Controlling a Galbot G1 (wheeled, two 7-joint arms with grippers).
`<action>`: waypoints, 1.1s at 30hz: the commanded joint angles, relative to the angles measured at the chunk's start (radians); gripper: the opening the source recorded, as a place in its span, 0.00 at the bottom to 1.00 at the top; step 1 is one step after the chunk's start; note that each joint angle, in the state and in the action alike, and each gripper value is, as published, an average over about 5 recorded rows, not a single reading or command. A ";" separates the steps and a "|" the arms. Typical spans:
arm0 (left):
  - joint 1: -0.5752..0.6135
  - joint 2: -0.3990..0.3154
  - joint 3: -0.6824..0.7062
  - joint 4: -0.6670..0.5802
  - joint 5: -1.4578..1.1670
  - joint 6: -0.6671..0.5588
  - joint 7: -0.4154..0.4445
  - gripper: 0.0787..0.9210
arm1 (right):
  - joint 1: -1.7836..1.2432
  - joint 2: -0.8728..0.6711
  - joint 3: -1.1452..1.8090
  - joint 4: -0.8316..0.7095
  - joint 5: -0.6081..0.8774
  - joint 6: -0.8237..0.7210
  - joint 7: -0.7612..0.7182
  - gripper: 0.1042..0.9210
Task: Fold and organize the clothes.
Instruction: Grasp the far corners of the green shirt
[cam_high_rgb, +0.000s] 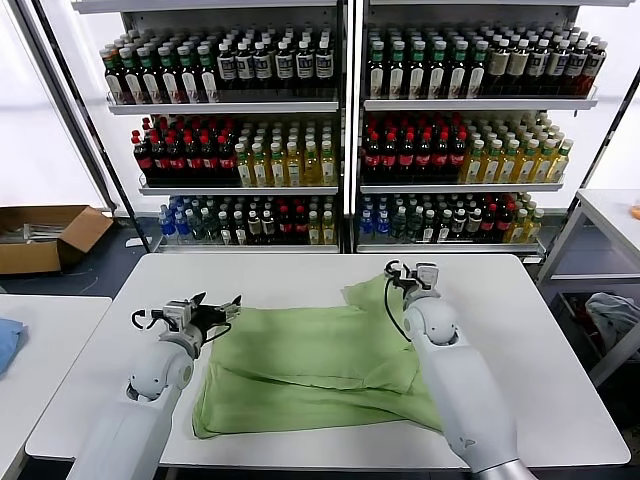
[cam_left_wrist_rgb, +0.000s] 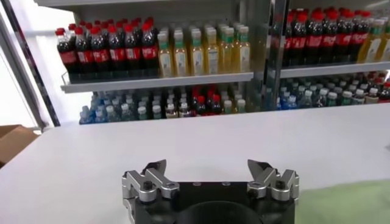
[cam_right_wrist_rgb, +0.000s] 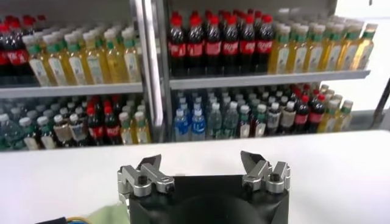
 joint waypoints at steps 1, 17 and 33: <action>0.002 -0.006 0.006 0.040 -0.003 0.007 0.006 0.88 | 0.037 0.054 -0.008 -0.105 -0.041 0.006 -0.007 0.88; 0.020 -0.019 0.012 0.060 0.007 0.007 0.024 0.88 | 0.021 0.077 -0.003 -0.140 -0.090 0.002 0.001 0.88; 0.012 -0.036 0.036 0.091 0.039 0.008 0.032 0.42 | -0.051 0.076 -0.002 -0.112 -0.107 0.004 0.004 0.46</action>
